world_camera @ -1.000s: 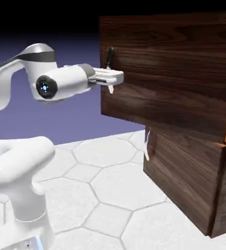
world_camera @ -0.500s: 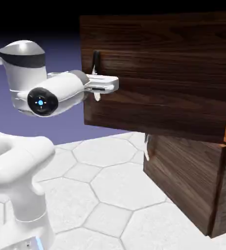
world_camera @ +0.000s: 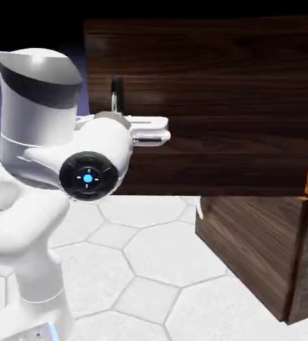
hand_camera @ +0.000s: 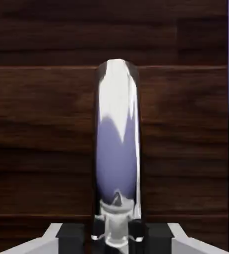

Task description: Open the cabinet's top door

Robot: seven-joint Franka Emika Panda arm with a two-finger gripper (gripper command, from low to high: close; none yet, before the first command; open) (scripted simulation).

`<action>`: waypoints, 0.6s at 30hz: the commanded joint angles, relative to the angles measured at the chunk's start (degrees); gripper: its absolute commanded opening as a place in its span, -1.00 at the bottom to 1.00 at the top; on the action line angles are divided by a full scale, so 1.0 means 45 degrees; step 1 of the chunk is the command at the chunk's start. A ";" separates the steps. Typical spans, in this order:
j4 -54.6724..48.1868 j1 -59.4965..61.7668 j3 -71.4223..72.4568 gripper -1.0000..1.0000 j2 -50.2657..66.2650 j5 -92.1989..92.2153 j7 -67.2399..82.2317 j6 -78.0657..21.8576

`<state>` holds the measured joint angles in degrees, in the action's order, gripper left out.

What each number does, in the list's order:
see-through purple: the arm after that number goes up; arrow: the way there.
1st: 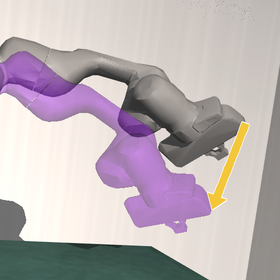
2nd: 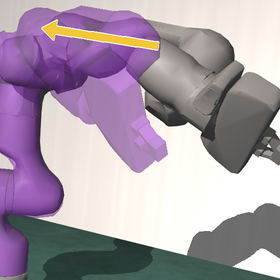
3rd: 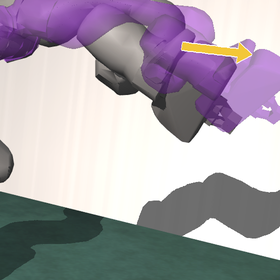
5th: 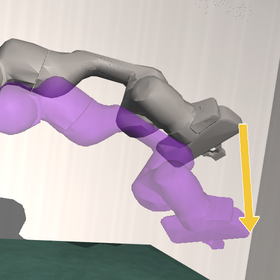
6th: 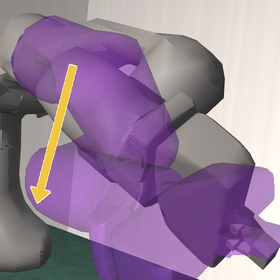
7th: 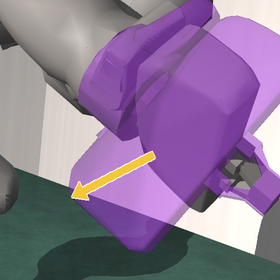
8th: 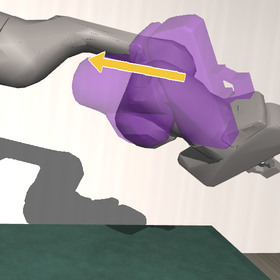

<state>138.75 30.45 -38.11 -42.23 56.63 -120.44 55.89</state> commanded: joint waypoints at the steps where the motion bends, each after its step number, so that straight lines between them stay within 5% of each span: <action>1: -0.0462 -0.0352 -0.0398 -1.00 0.0459 -0.0212 0.0210 -0.0409; 18: -0.7136 -0.5933 -0.7416 -1.00 0.7775 -0.1665 0.4839 -0.6952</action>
